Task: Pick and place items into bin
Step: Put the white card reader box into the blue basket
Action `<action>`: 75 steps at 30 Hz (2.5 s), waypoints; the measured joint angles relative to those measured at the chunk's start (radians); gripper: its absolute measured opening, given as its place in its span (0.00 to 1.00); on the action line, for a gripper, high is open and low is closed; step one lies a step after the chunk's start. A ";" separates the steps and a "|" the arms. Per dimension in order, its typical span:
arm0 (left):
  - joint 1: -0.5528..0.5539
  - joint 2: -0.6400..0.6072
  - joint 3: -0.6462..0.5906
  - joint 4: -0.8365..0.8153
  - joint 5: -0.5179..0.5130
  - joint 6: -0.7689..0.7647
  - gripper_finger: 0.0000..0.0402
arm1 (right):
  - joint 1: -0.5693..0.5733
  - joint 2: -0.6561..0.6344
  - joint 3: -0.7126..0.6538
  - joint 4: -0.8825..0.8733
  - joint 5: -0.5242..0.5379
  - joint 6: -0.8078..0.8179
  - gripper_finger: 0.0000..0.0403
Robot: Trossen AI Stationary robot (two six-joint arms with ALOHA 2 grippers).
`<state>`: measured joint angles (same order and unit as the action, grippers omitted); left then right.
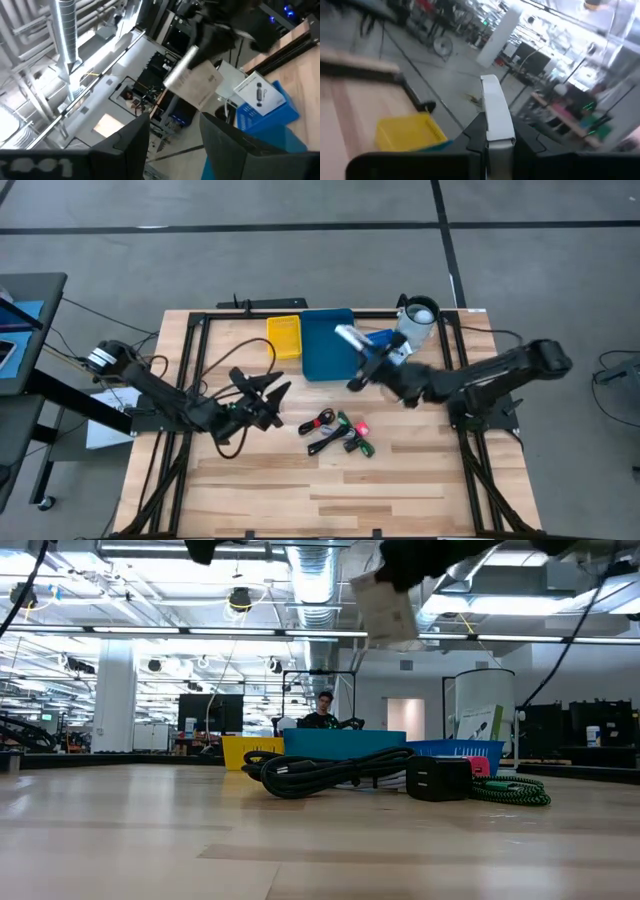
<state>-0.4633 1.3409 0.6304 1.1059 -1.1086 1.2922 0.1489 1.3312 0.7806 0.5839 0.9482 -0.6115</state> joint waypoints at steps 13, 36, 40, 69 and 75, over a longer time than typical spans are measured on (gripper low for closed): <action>0.000 -0.006 0.000 -0.198 -0.031 0.008 0.42 | -0.341 -0.285 -0.003 -0.482 -0.390 0.606 0.11; 0.008 -0.006 0.000 -0.257 0.081 -0.020 0.42 | -0.380 -0.198 -0.195 -0.574 -0.203 1.068 0.11; 0.023 -0.006 0.000 -0.217 0.146 0.007 0.42 | -0.347 -0.198 -0.240 -0.517 -0.129 1.108 0.11; 0.145 -0.006 0.000 -0.194 0.318 -0.032 0.42 | -0.217 -0.179 -0.261 -0.569 0.126 1.251 0.19; 0.145 -0.006 0.000 -0.195 0.318 -0.040 0.42 | -0.230 -0.179 -0.261 -0.569 0.115 1.251 0.20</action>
<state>-0.3180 1.3350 0.6300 0.9104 -0.7906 1.2522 -0.0814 1.1519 0.5194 0.0147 1.0628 0.6399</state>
